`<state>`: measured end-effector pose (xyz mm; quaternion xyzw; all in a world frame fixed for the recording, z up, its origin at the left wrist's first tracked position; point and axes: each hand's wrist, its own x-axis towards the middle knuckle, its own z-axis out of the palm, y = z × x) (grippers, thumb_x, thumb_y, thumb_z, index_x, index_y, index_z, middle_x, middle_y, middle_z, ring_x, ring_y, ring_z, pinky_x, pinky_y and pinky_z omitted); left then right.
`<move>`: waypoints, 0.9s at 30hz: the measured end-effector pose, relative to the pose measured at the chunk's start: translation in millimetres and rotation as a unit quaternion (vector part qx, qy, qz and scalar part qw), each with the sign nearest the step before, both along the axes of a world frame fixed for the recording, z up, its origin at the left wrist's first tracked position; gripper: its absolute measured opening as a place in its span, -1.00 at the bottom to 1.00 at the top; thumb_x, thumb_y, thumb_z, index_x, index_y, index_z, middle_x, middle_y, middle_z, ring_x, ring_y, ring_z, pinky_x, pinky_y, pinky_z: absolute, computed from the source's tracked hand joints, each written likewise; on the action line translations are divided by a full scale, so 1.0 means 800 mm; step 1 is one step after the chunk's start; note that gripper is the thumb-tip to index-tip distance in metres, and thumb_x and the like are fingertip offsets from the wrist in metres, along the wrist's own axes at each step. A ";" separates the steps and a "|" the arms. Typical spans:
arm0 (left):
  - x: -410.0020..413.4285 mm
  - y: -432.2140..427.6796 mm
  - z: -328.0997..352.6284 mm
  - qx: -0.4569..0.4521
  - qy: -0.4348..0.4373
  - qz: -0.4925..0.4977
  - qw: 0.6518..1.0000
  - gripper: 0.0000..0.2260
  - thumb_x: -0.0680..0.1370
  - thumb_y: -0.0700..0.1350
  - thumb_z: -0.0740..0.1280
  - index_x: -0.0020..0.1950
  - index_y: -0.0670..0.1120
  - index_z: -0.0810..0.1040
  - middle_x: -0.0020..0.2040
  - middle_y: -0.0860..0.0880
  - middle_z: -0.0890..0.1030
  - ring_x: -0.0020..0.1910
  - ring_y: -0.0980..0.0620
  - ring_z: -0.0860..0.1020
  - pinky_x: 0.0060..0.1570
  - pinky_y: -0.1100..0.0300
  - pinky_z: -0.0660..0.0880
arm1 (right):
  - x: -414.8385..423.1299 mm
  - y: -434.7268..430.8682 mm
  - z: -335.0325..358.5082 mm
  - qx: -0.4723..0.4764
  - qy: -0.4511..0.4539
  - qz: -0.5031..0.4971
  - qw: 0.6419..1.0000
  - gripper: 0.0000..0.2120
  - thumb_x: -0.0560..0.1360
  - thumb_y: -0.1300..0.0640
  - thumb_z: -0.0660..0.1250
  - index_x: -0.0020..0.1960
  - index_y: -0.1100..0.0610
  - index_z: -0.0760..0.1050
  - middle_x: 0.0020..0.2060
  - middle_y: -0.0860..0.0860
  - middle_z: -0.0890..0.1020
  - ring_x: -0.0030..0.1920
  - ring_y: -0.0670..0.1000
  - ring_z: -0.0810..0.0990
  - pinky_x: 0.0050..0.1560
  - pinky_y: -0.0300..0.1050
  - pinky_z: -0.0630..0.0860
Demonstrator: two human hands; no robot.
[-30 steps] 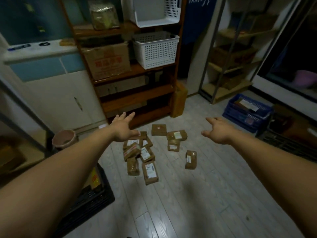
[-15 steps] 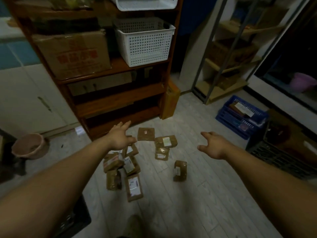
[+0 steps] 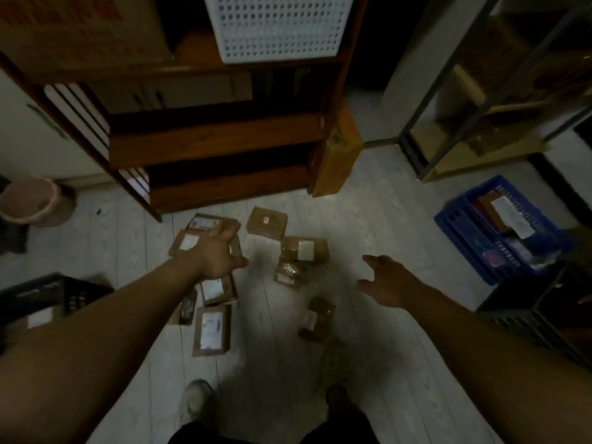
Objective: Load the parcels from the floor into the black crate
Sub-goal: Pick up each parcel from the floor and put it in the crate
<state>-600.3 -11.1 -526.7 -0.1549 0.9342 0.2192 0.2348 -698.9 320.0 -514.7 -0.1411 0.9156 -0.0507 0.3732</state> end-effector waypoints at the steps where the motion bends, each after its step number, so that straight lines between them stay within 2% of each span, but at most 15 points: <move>1: -0.009 0.012 -0.022 -0.024 -0.002 -0.002 1.000 -0.25 0.50 0.18 0.27 0.54 0.02 -0.07 0.55 -0.11 -0.04 0.51 -0.17 -0.05 0.45 -0.12 0.01 | -0.020 0.004 -0.025 -0.004 -0.003 0.006 1.000 -0.30 0.53 -0.18 0.20 0.53 0.04 0.01 0.48 0.14 0.19 0.42 0.17 0.26 0.33 0.02 0.28; 3: -0.024 0.036 -0.070 -0.051 -0.028 -0.003 0.998 -0.22 0.48 0.15 0.30 0.54 0.01 -0.08 0.54 -0.15 -0.01 0.50 -0.19 -0.03 0.44 -0.13 0.04 | -0.053 0.013 -0.080 -0.015 -0.013 0.003 1.000 -0.31 0.52 -0.18 0.22 0.52 0.05 0.05 0.44 0.14 0.25 0.37 0.17 0.33 0.26 0.00 0.35; 7: -0.065 0.075 -0.183 -0.048 -0.113 -0.047 0.991 -0.18 0.46 0.16 0.33 0.53 0.05 -0.12 0.55 -0.12 -0.11 0.51 -0.19 -0.17 0.45 -0.19 -0.04 | -0.083 0.034 -0.206 -0.046 -0.058 -0.048 0.996 -0.35 0.51 -0.19 0.23 0.49 0.05 0.13 0.39 0.14 0.32 0.31 0.17 0.39 0.07 -0.10 0.36; 10: -0.104 0.093 -0.279 -0.039 -0.144 -0.060 0.987 -0.17 0.47 0.16 0.34 0.53 0.07 -0.14 0.55 -0.14 -0.13 0.51 -0.19 -0.17 0.46 -0.14 -0.05 | -0.083 0.043 -0.314 -0.032 -0.094 -0.051 0.994 -0.31 0.50 -0.21 0.23 0.50 0.04 0.08 0.38 0.15 0.30 0.29 0.19 0.39 0.10 -0.05 0.39; 14: -0.131 0.105 -0.400 -0.040 -0.150 -0.061 0.986 -0.18 0.46 0.19 0.33 0.52 0.11 -0.14 0.55 -0.11 -0.12 0.51 -0.17 -0.14 0.43 -0.13 -0.08 | -0.069 0.049 -0.439 -0.027 -0.130 -0.045 0.990 -0.33 0.49 -0.17 0.27 0.47 0.06 0.14 0.33 0.15 0.37 0.23 0.16 0.45 0.10 0.02 0.49; 17: -0.132 0.108 -0.475 -0.030 -0.167 -0.044 0.985 -0.16 0.45 0.19 0.34 0.52 0.12 -0.15 0.55 -0.10 -0.11 0.51 -0.17 -0.13 0.43 -0.13 -0.04 | -0.057 0.047 -0.513 -0.027 -0.128 -0.050 0.990 -0.34 0.49 -0.16 0.28 0.46 0.09 0.18 0.31 0.17 0.39 0.22 0.18 0.45 0.13 0.04 0.49; 21: -0.125 0.130 -0.560 0.006 -0.170 -0.001 0.985 -0.18 0.46 0.13 0.36 0.53 0.03 -0.09 0.55 -0.13 -0.05 0.51 -0.15 -0.07 0.44 -0.04 -0.04 | -0.048 0.041 -0.603 -0.007 -0.125 -0.058 0.990 -0.27 0.49 -0.18 0.29 0.50 0.10 0.08 0.38 0.19 0.25 0.31 0.24 0.34 0.23 0.07 0.40; 25: -0.110 0.186 -0.647 0.062 -0.195 0.058 0.977 -0.22 0.48 0.09 0.35 0.53 0.02 -0.05 0.54 -0.13 0.02 0.49 -0.16 0.08 0.40 -0.02 0.15 | -0.049 0.035 -0.687 -0.013 -0.129 -0.092 0.987 -0.20 0.48 -0.17 0.31 0.54 0.04 -0.03 0.46 0.18 0.11 0.38 0.28 0.25 0.31 0.19 0.33; 26: -0.104 0.202 -0.667 0.085 -0.209 0.091 0.970 -0.23 0.48 0.09 0.36 0.53 0.03 -0.04 0.54 -0.12 0.05 0.47 -0.15 0.14 0.34 0.02 0.27 | -0.050 0.035 -0.705 -0.013 -0.134 -0.095 0.986 -0.20 0.48 -0.17 0.29 0.54 0.01 -0.07 0.49 0.17 0.05 0.40 0.29 0.21 0.32 0.20 0.31; 27: -0.098 0.218 -0.686 0.116 -0.227 0.134 0.958 -0.24 0.48 0.08 0.36 0.53 0.05 -0.01 0.53 -0.11 0.08 0.43 -0.14 0.24 0.18 0.11 0.41 | -0.052 0.036 -0.723 -0.014 -0.141 -0.097 0.985 -0.21 0.49 -0.18 0.27 0.54 -0.01 -0.10 0.50 0.17 -0.01 0.42 0.30 0.18 0.33 0.20 0.31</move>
